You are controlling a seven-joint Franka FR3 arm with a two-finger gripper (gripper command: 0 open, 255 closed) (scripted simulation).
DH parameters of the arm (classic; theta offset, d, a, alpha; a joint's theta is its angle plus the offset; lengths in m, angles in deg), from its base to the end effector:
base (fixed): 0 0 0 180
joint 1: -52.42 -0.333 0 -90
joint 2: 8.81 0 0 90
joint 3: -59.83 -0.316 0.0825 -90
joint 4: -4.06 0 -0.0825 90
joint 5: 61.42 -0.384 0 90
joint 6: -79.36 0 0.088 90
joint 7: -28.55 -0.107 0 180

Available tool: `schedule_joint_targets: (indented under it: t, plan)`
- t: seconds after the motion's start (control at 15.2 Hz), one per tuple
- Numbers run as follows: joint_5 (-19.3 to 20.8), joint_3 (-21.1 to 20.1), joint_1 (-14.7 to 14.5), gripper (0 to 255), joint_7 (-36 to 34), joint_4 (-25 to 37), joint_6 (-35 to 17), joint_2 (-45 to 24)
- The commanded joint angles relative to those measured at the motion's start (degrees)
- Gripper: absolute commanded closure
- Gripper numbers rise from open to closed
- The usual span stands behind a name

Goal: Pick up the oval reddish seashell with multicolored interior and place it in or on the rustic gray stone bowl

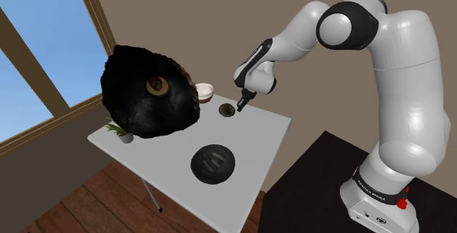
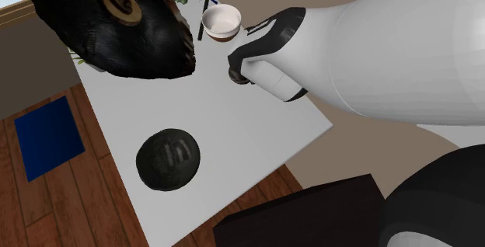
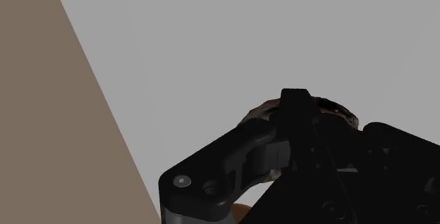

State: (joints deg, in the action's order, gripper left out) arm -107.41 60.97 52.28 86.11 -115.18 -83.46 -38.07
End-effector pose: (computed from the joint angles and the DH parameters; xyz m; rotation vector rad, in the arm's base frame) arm 0.5948 -0.0480 0.1942 -2.9112 -0.3631 -0.5327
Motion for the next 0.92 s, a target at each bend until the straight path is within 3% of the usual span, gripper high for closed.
schedule_joint_targets:
  t: [0.0, 0.07, 0.26, 0.46, 0.86]
  plan:
    - [0.0, 0.0, 0.0, 255, 0.0, 0.0, 0.0, 0.0]
    - [0.0, 0.0, 0.0, 0, 0.0, 0.0, 0.0, 0.0]
    - [9.16, 8.64, -6.06, 0, -16.45, 10.02, 10.14, -4.03]
    - [14.23, 13.43, -7.86, 0, -28.57, 23.06, 21.36, -10.2]
    - [13.52, 12.7, -7.48, 0, -28.9, 25.87, 20.56, -14.04]
